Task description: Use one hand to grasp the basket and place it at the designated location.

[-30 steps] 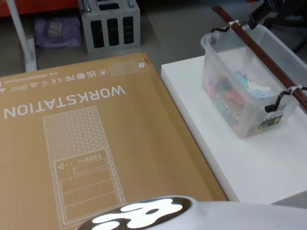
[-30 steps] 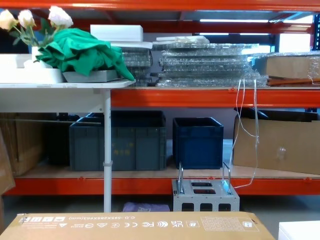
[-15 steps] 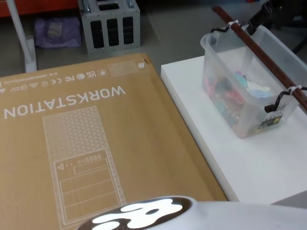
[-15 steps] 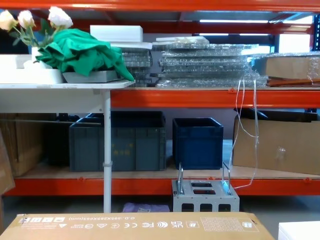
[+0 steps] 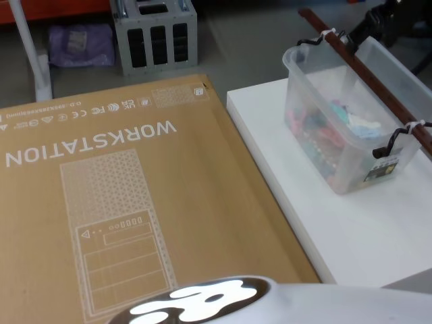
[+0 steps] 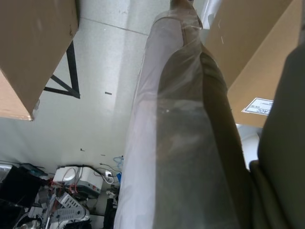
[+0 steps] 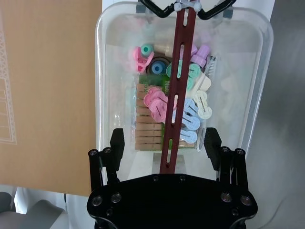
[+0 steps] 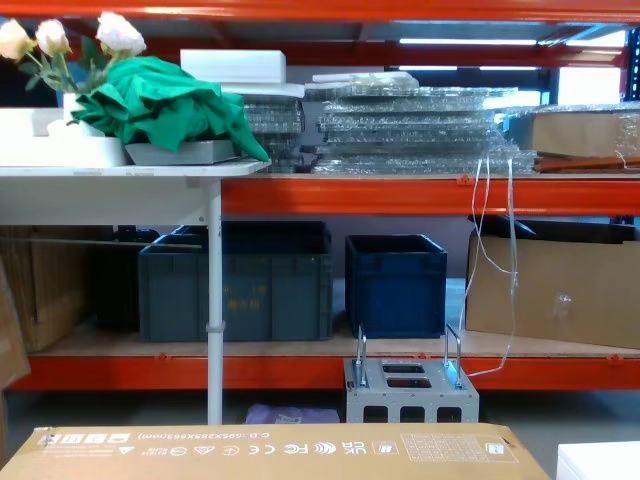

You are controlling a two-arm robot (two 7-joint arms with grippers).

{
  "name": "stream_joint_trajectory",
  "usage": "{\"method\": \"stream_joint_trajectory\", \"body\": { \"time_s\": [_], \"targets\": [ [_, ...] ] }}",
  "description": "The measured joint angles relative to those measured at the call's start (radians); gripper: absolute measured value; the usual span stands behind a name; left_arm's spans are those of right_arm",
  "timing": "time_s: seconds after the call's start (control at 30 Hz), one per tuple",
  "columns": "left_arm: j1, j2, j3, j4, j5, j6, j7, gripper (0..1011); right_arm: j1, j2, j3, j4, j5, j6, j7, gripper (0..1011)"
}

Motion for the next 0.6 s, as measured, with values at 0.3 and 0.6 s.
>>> {"method": "stream_joint_trajectory", "body": {
  "time_s": [0.3,0.6],
  "targets": [
    [0.0,0.0,0.0,0.0,0.0,0.0,0.0,0,0.001,-0.029,-0.028,0.046,0.018,-0.034,0.029,1009],
    [0.0,0.0,0.0,0.0,0.0,0.0,0.0,0,-0.002,-0.041,-0.055,0.06,0.023,-0.038,0.035,1009]
  ]
}}
